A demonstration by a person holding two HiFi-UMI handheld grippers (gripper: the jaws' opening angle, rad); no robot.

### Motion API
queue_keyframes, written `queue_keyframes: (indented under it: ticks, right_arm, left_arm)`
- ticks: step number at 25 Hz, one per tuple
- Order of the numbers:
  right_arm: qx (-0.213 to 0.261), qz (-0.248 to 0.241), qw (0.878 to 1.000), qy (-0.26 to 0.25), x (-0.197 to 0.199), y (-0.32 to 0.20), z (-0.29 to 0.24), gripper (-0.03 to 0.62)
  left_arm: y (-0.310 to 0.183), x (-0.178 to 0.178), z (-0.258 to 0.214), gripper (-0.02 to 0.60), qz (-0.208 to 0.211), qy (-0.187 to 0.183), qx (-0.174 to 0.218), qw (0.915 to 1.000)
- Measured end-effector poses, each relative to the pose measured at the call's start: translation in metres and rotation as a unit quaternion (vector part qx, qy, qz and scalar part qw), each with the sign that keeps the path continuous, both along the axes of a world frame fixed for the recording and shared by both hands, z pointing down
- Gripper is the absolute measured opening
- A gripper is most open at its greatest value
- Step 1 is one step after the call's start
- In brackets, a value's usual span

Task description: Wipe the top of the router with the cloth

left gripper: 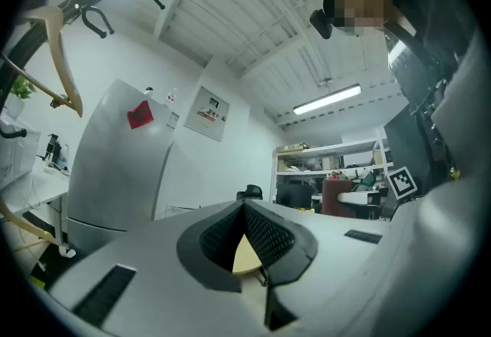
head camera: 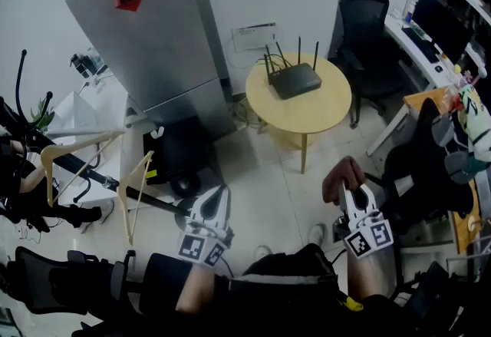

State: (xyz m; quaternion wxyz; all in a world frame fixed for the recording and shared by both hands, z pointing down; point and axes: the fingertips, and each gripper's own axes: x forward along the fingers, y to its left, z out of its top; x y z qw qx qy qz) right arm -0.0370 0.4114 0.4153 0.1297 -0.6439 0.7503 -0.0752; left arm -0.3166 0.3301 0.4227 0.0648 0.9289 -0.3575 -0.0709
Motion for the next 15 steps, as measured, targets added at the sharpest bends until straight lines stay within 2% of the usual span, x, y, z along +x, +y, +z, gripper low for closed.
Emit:
queue_keyframes:
  ticks: [5,8,15]
  right_arm:
    - [0.018,-0.004,1.000,-0.010,0.034,-0.030,-0.001,0.063]
    - [0.032,-0.023,0.999,0.001,0.062,-0.049,-0.006,0.063]
    - [0.050,-0.078,0.996,0.010,0.134,-0.102,-0.019,0.063]
  left_arm:
    - [-0.014,0.032,0.002,-0.006,0.016,0.012,0.012,0.9997]
    - [-0.030,0.063,-0.002,-0.005,-0.003,0.006,0.019,0.9998]
    - [-0.068,0.134,-0.017,-0.006,-0.063,0.018,0.038,0.9971]
